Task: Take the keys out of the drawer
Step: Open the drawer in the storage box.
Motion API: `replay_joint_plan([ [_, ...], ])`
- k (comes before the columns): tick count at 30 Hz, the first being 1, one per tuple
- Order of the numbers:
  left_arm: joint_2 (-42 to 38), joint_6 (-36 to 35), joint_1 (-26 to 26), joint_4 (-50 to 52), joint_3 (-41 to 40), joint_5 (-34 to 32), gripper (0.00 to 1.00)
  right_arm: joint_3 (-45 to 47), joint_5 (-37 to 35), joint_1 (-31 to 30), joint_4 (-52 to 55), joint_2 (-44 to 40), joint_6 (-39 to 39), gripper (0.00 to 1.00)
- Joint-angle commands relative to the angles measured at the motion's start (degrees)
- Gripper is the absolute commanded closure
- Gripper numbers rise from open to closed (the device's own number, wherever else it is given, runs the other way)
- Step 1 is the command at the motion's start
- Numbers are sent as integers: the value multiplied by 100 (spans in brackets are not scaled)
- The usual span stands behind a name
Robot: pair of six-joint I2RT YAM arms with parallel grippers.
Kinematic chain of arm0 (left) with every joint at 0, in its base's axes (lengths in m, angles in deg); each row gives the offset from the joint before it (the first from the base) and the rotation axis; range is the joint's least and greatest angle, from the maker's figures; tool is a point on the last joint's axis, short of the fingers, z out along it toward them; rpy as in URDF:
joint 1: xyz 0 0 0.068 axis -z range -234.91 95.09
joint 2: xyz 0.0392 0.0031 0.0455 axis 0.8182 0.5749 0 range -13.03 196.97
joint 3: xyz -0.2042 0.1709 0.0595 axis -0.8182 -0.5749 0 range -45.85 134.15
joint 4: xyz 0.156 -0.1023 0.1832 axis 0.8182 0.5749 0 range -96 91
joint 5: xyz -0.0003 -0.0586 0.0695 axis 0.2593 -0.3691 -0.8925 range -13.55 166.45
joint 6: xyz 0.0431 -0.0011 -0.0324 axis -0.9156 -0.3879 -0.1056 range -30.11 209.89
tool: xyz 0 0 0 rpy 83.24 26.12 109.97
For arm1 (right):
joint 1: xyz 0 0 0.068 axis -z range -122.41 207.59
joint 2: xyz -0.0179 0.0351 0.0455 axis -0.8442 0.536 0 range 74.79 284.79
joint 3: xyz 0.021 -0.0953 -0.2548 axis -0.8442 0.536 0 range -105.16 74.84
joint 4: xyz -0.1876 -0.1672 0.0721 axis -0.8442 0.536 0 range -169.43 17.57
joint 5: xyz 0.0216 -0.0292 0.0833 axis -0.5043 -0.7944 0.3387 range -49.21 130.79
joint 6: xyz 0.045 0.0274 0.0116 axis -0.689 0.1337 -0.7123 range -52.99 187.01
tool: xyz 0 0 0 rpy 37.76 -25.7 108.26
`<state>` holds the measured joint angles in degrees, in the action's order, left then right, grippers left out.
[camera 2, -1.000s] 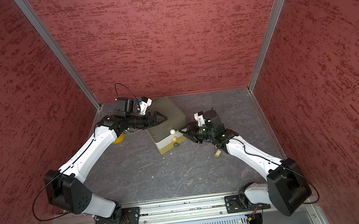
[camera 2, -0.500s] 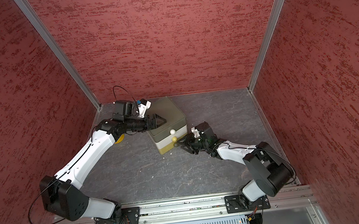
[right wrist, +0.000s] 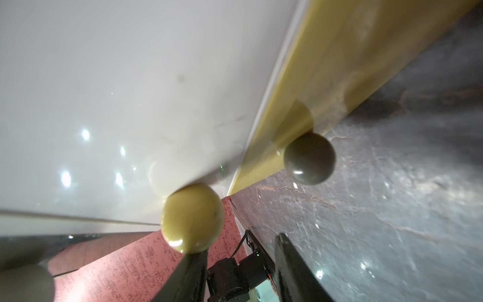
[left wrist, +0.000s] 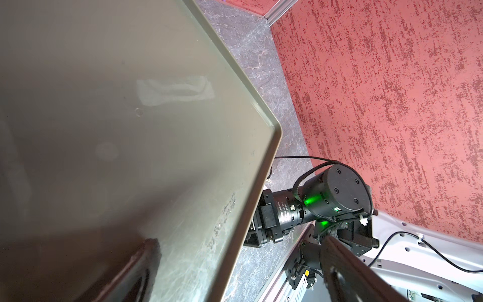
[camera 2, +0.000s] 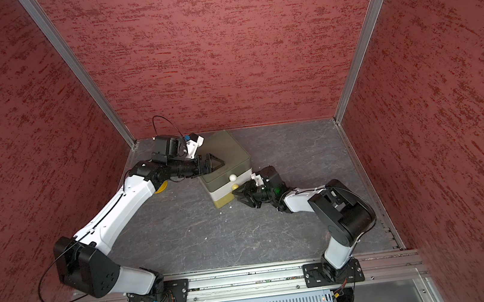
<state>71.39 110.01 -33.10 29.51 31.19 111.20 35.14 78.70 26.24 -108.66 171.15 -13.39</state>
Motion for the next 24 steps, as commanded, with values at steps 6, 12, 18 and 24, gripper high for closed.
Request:
replay_joint_plan([
  [6, 215, 25, 17, 295, -14, 41, 0, -287, -148, 42, -630, 94, -89, 55],
  [12, 224, 10, 17, 290, -25, 25, 0, -393, -115, 42, -944, 250, -215, 55],
  [18, 219, 1, 13, 303, -24, 17, 0, -449, -66, 42, -1502, 351, -363, 56],
  [24, 206, -38, -9, 326, -29, -4, 0, -357, -97, 42, -1347, 69, -310, 56],
])
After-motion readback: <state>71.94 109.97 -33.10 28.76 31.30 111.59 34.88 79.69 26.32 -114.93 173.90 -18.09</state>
